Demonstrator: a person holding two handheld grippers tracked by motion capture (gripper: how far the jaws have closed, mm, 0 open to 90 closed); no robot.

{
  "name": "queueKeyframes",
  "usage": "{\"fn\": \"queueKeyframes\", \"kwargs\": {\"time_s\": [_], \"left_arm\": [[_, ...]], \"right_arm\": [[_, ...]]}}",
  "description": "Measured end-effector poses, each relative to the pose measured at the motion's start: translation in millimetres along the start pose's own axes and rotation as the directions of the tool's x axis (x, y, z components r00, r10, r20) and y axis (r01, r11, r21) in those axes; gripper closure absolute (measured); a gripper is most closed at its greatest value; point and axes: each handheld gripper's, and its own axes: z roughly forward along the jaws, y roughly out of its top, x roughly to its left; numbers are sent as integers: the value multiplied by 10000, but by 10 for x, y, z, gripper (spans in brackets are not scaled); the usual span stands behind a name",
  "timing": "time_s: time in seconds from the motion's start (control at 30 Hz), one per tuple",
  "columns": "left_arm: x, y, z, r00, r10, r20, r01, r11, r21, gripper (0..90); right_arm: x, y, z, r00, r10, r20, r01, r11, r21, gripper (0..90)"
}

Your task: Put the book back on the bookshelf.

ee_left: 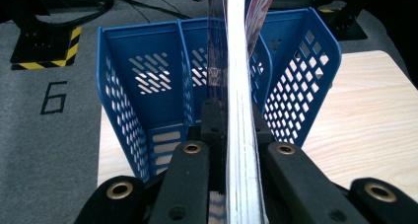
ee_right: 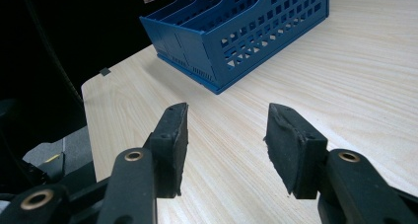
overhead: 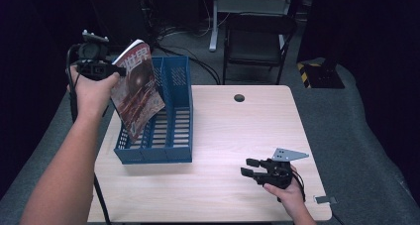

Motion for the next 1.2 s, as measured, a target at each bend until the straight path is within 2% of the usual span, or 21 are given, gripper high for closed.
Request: {"fn": "queueKeyframes", "kwargs": {"time_s": [0.37, 1.2], "left_arm": [[-9, -17, 158, 9995, -221, -232, 220, 9998, -15, 840], [-62, -112, 468, 9992, -348, -191, 347, 9994, -90, 840]], "right_arm": [[-1, 0, -10, 10000, 14, -8, -15, 10000, -55, 504], [-5, -1, -10, 10000, -33, -9, 33, 10000, 0, 505]]}}
